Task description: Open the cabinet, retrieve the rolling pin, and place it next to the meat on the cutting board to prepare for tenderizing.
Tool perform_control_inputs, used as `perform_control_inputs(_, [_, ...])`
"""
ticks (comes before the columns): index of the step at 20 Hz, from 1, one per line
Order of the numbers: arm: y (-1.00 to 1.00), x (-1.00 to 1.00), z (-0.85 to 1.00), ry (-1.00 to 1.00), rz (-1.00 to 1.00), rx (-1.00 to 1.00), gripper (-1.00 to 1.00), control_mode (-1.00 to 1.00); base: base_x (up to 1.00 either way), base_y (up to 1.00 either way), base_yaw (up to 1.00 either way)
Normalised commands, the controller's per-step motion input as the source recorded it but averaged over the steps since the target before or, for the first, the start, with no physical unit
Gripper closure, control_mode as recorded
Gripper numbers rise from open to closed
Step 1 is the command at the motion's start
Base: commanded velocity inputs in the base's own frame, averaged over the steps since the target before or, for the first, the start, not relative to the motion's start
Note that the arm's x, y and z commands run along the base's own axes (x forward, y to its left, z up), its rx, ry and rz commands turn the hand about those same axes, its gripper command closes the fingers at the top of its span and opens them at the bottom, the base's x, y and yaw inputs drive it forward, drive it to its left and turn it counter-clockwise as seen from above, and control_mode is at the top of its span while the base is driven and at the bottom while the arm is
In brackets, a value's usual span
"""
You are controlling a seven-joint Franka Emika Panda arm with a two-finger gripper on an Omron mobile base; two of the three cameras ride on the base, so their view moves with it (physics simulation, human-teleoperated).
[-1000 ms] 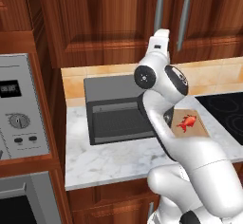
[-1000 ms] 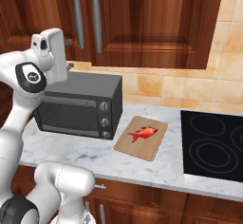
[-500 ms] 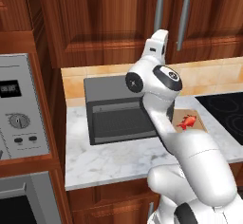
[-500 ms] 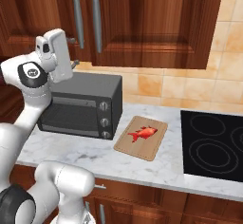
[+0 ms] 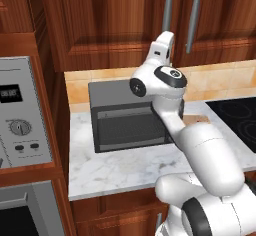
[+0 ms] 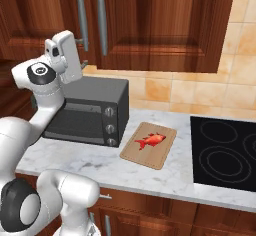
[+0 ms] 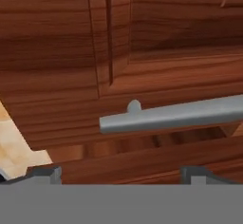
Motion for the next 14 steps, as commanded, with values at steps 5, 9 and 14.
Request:
perform_control_inputs(5, [-0.13, 0.08, 0.0, -0.06, -0.03, 0.0, -1.0, -1.0, 0.0, 0.0, 0.0])
perform_control_inputs(9, [-0.13, 0.15, 0.0, -0.06, -0.03, 0.0, -1.0, -1.0, 0.0, 0.0, 0.0])
perform_control_inputs(14, [-0.05, 0.3, 0.0, -0.03, -0.02, 0.0, -1.0, -1.0, 0.0, 0.0, 0.0])
